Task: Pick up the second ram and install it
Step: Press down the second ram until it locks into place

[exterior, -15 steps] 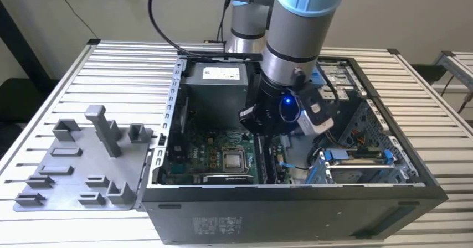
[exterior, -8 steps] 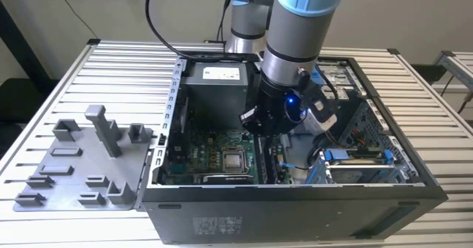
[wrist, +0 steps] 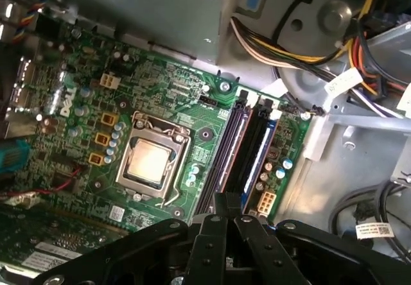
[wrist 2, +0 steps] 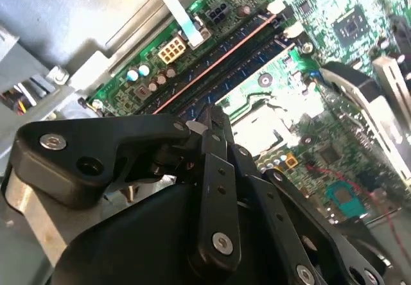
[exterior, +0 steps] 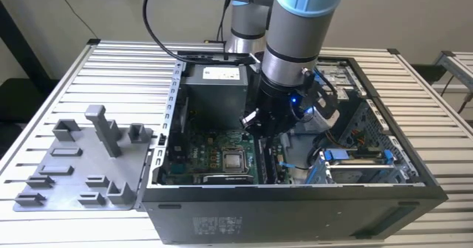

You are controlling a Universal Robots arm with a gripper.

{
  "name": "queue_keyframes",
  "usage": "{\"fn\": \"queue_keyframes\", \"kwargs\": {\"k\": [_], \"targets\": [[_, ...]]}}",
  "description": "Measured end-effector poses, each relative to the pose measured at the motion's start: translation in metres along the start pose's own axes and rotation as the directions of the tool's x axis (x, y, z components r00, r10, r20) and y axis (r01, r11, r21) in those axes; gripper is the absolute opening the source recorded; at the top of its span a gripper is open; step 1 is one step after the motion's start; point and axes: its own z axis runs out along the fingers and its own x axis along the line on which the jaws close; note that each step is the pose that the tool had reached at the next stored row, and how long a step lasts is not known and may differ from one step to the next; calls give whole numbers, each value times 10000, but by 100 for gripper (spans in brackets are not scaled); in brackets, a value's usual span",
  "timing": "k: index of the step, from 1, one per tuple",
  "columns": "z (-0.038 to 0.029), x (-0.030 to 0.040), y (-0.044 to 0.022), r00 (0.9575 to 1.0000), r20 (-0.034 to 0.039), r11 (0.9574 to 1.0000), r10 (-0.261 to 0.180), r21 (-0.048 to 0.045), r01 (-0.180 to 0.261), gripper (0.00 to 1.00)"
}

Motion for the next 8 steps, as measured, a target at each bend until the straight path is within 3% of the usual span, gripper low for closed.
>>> {"fn": "queue_keyframes", "kwargs": {"k": [4, 8], "targets": [[1, 3, 1, 9976, 4, 9976, -687, 8, 687, 11], [2, 9, 3, 9919, 7, 9919, -1267, 14, 1267, 11]]}}
